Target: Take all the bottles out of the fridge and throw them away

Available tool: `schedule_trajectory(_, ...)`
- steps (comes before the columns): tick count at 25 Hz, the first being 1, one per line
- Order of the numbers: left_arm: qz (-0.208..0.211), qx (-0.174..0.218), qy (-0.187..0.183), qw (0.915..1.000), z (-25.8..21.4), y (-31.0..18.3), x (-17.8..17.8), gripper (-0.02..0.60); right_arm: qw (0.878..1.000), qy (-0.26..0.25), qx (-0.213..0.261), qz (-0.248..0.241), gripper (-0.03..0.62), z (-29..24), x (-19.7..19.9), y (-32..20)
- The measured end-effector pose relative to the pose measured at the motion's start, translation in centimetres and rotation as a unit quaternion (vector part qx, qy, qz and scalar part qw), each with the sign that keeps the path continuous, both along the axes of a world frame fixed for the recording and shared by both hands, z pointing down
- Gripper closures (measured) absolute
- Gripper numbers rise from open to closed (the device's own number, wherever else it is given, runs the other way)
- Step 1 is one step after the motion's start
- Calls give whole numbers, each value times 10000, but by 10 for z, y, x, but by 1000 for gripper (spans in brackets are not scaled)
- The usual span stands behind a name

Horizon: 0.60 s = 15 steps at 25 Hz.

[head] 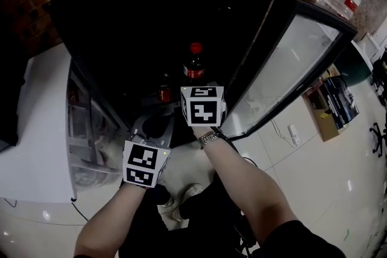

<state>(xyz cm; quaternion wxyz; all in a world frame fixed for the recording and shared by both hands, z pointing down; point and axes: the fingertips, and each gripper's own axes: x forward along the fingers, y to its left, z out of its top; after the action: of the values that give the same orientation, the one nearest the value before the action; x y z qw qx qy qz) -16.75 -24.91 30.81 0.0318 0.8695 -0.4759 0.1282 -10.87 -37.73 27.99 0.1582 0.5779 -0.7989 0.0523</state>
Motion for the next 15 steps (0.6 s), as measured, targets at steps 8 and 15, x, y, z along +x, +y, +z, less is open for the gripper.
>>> schedule_trajectory(8, -65, -38, 142, 9999, 12, 69, 27, 491, 9997, 91, -14, -236, 289, 8, 22, 92)
schedule_trajectory(15, 116, -156, 219, 9996, 31, 117, 74, 491, 9994, 181, -192, -218, 289, 31, 80, 171)
